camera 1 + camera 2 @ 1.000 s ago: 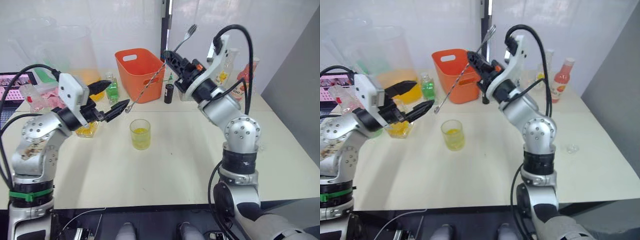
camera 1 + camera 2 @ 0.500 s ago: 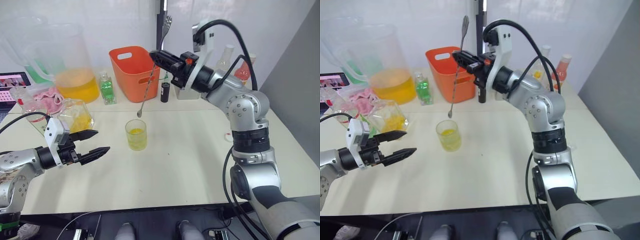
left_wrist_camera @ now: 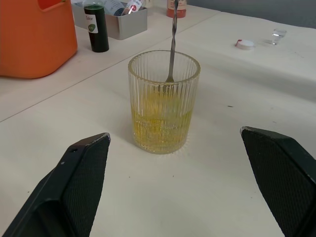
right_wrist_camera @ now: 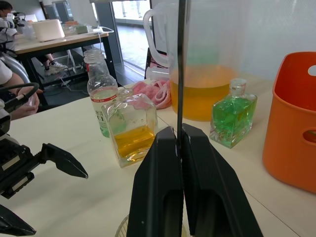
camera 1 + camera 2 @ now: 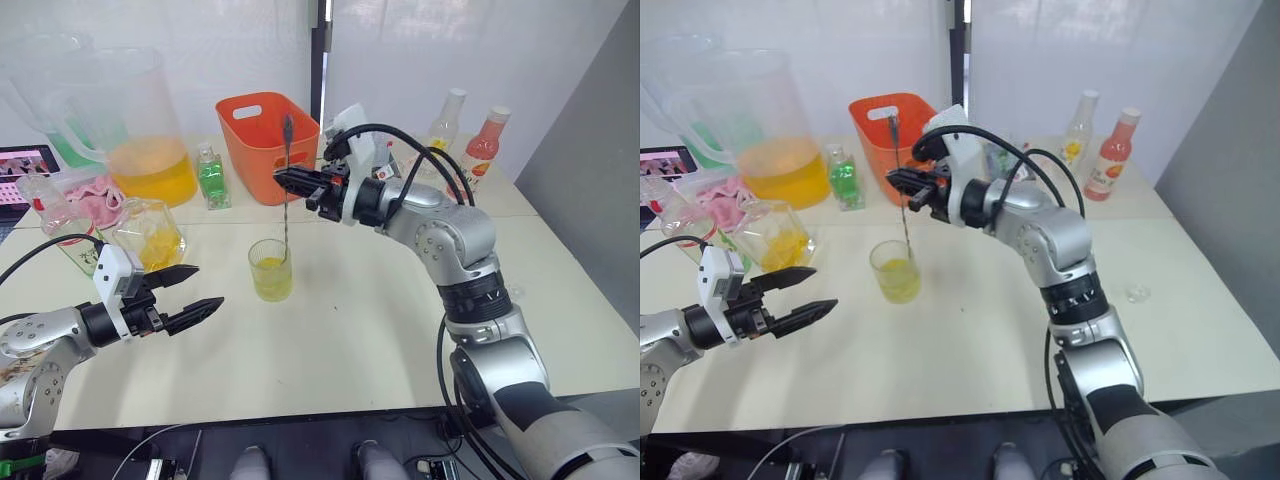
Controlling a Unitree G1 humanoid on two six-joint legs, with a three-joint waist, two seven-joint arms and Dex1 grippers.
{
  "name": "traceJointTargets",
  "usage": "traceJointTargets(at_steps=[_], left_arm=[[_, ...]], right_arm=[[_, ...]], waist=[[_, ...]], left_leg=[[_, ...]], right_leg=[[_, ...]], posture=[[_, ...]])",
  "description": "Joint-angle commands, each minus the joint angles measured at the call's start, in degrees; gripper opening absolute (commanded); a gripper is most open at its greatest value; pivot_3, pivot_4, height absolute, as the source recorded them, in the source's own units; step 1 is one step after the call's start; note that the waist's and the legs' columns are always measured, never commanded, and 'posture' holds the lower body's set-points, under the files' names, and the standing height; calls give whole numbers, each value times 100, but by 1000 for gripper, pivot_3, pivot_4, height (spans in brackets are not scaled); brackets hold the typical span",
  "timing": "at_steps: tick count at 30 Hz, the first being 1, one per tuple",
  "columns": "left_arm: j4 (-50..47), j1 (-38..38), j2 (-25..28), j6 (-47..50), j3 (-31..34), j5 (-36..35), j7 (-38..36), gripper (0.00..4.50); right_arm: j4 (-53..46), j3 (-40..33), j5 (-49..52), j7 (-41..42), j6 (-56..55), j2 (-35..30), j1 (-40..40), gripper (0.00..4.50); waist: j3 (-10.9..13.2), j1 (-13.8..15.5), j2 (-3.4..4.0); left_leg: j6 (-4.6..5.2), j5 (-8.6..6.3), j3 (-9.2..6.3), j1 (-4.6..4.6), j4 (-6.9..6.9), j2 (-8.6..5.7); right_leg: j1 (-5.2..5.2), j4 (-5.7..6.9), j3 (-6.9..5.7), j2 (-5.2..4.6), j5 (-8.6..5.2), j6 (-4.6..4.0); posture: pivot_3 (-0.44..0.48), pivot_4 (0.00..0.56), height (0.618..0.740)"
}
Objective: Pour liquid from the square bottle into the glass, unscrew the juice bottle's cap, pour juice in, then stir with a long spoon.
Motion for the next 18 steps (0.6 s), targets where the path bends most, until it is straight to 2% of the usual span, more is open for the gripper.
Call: traceJointTargets(at_steps=[1,11,16,18], left_arm=[[-156,92,57,-175,67,100,29,4482],[-253,74,-11,-165,-71,146,157,4482],[-231,71,-23,-185,-85,166,159,4482],[-209,98,-19,-213,-110,216,131,4482]], right_arm=[[-196,315,-509,130,-626,171,11,0],[98,222,-713,346,-1238,862,85,0],[-68,112,-466,472,-813,991,136,0],[-204,186,-469,629,-494,841,105,0]], waist=[[0,-13,0],[0,-13,0],[0,-12,0],[0,-12,0]], left_leg=[[0,0,0,1,0,0],[-1,0,0,5,1,2],[-1,0,-1,5,1,3],[-1,0,-1,5,1,3]], right_leg=[[0,0,0,0,0,0],[0,10,0,4,-2,-4],[0,12,0,5,-2,-4],[0,13,0,5,-2,-4]], posture=[[0,150,703],[0,150,703],[0,150,703],[0,150,703]])
